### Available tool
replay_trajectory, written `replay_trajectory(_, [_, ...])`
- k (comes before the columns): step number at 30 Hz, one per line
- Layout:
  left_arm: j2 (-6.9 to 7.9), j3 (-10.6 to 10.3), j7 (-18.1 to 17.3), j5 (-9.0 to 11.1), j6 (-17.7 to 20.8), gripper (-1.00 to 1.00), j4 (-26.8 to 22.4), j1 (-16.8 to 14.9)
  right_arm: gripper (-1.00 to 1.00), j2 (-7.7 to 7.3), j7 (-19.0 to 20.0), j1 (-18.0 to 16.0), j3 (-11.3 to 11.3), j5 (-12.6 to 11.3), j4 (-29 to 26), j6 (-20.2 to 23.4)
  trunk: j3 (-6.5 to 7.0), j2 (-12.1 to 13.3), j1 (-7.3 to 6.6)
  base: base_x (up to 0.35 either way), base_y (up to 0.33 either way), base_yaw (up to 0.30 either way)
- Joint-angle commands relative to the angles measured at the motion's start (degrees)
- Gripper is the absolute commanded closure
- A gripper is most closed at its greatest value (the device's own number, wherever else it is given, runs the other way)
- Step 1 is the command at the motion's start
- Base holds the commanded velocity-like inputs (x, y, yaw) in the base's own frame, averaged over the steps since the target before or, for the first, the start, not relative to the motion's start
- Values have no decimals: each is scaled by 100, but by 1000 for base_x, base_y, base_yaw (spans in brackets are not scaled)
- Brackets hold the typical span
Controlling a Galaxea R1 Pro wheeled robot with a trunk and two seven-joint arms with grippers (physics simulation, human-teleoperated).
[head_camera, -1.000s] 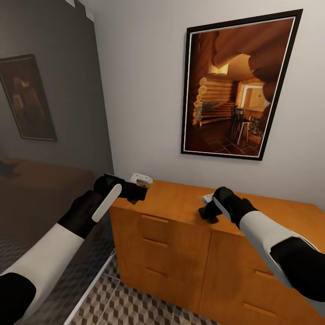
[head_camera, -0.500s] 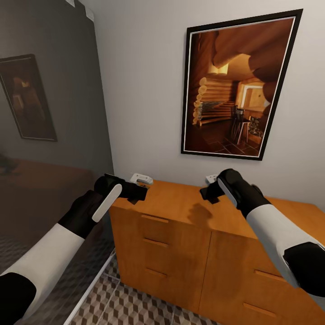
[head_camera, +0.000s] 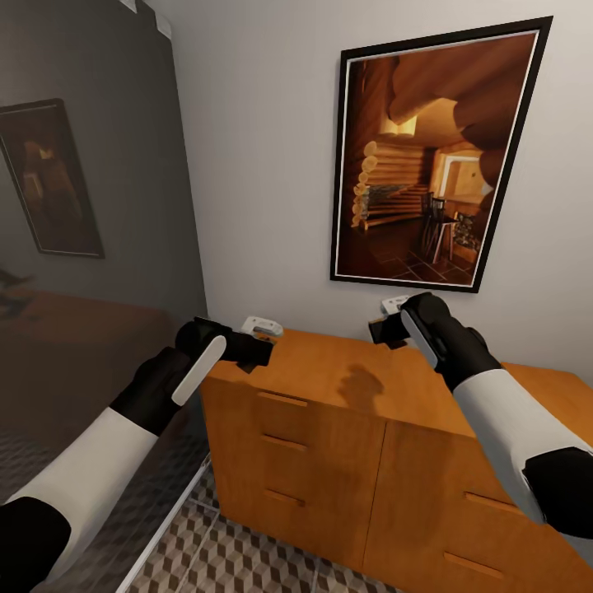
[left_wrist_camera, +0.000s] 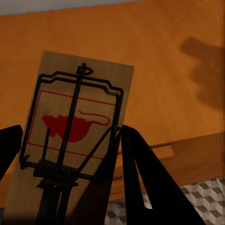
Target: Take the four mousetraps from the cabinet in the bathroom and place them on the bathroom floor. Make sure all four end up on the same floor surface, and ensure that at least two of them are either under or directly next to the same bathroom sink.
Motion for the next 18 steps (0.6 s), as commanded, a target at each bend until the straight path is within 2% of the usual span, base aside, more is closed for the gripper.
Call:
replay_trajectory(1, [-17,-11,-13,-31,16,100,-5,-7,100,-7,-31,-6,1,-42,-32,19,-7,-4,0,0,0,0])
replay_trajectory(13, [-52,-18,-13,-31,16,100,17,-8,100,-24,-75,-6,-34,-63,-70,19,-7,-4,0,0,0,0])
replay_trajectory(18, [-54,-20,-13,-31,16,100,82,-9,100,-126,-71,-6,-31,-74,-48,19,-7,-4,0,0,0,0])
